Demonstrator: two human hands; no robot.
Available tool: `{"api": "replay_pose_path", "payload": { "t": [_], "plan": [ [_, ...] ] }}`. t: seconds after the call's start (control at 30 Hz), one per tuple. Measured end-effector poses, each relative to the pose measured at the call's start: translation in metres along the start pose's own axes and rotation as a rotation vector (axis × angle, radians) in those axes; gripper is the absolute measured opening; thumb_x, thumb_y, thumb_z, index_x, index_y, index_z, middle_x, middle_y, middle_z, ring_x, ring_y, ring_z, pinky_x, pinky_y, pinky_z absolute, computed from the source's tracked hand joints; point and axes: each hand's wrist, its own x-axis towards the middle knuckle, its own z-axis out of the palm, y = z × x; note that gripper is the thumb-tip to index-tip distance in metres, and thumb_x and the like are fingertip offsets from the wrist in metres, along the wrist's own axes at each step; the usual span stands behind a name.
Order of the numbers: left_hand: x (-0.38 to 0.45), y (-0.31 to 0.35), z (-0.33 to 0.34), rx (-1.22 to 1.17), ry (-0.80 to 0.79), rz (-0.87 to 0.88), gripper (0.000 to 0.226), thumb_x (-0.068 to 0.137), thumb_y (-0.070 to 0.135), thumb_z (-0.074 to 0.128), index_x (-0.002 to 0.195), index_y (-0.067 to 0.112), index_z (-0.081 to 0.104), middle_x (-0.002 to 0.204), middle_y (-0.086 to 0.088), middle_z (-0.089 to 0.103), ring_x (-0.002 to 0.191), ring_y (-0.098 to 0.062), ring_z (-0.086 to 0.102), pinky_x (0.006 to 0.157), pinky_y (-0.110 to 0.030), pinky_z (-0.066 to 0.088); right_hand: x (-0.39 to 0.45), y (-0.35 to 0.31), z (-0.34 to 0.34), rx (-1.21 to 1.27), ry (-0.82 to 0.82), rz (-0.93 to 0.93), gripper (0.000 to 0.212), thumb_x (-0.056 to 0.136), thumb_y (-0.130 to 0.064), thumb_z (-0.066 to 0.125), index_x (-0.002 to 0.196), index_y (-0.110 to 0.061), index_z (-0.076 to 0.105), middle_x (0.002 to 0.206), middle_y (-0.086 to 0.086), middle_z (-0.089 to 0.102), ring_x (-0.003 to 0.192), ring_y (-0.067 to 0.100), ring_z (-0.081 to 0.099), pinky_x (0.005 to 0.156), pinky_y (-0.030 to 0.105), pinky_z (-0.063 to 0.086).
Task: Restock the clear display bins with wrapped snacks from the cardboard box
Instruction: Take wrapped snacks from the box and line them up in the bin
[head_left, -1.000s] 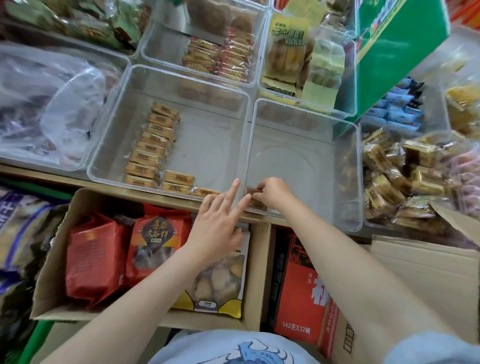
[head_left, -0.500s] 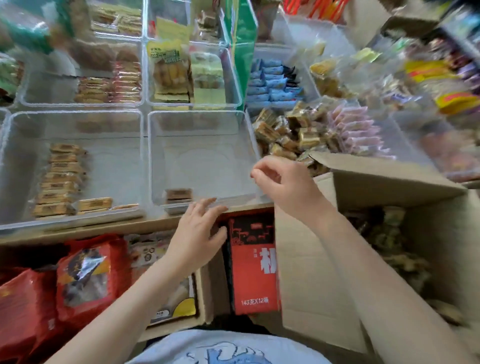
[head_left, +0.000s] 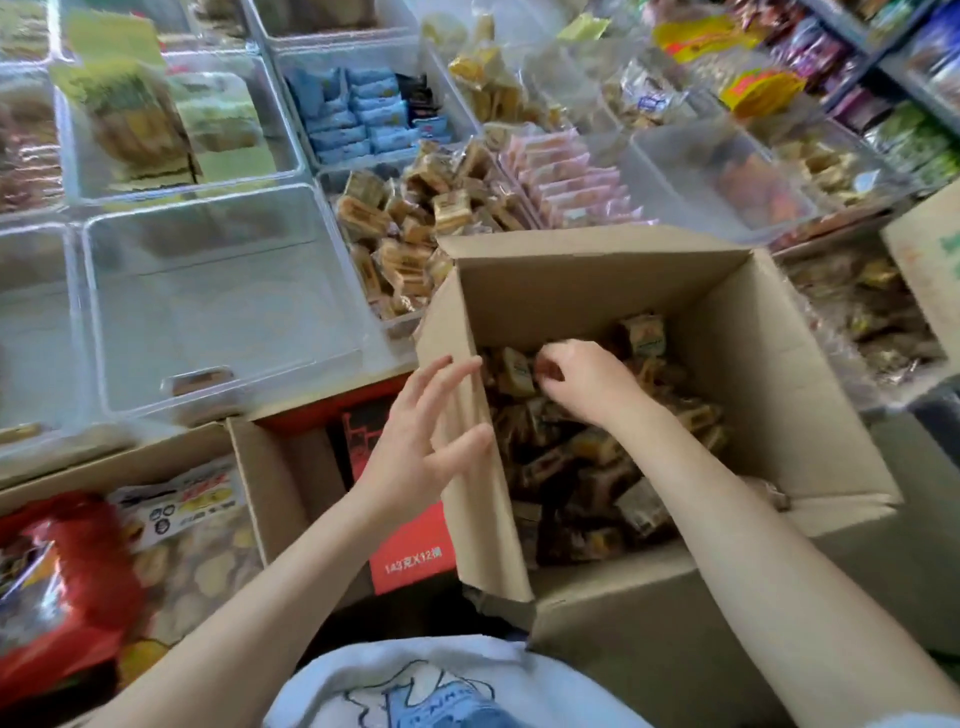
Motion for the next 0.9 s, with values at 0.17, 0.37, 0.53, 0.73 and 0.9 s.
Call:
{"api": "replay_pose_path", "payload": {
  "t": [0.17, 0.37, 0.53, 0.73, 0.9],
  "plan": [
    [0.000, -0.003, 0.005, -0.004, 0.068, -0.026, 0.056, 0.086, 0.054, 0.055, 0.138, 0.061, 0.037, 0.154, 0.023, 0.032, 0.147, -0.006, 0.026, 0.115, -0.055, 0.035, 0.031, 0.028, 0.037, -0.345, -0.381, 0.129, 0.057, 0.095, -0.018, 0.059, 0.148, -0.024, 0.041, 0.133, 0.009, 0.055, 0.106, 0.029, 0.057, 0.076, 0.037, 0.050],
    [-0.003, -0.001, 0.012, -0.045, 0.093, -0.073, 0.057, 0.084, 0.055, 0.053, 0.138, 0.061, 0.037, 0.153, 0.023, 0.033, 0.145, -0.011, 0.029, 0.112, -0.058, 0.038, 0.028, 0.043, 0.018, 0.082, -0.312, 0.222, 0.015, 0.092, -0.025, 0.064, 0.105, -0.017, 0.064, 0.099, 0.004, 0.065, 0.085, 0.019, 0.061, 0.069, 0.033, 0.053],
    [-0.001, 0.005, 0.015, -0.075, 0.104, -0.082, 0.056, 0.081, 0.053, 0.053, 0.134, 0.063, 0.039, 0.149, 0.023, 0.038, 0.143, -0.011, 0.033, 0.113, -0.057, 0.037, 0.000, 0.028, -0.023, 1.115, -0.330, 0.129, 0.021, 0.096, -0.030, 0.061, 0.107, -0.014, 0.069, 0.094, 0.006, 0.074, 0.077, 0.018, 0.064, 0.061, 0.027, 0.044],
    [0.000, 0.006, -0.003, -0.015, 0.104, -0.040, 0.041, 0.088, 0.053, 0.048, 0.128, 0.064, 0.049, 0.140, 0.026, 0.049, 0.138, -0.004, 0.039, 0.114, -0.050, 0.037, -0.009, -0.009, -0.043, 1.169, -0.323, -0.038, 0.033, 0.094, -0.038, 0.060, 0.105, -0.008, 0.069, 0.088, 0.008, 0.063, 0.066, 0.017, 0.046, 0.050, 0.024, 0.032],
    [-0.009, 0.015, -0.032, -0.026, 0.251, 0.076, 0.038, 0.093, 0.052, 0.062, 0.130, 0.051, 0.052, 0.131, 0.025, 0.054, 0.123, -0.003, 0.052, 0.101, -0.033, 0.049, -0.018, -0.047, -0.070, 1.074, -0.071, -0.018, 0.035, 0.091, -0.036, 0.066, 0.122, -0.020, 0.062, 0.089, 0.004, 0.069, 0.071, 0.018, 0.055, 0.054, 0.029, 0.035]
  ]
}}
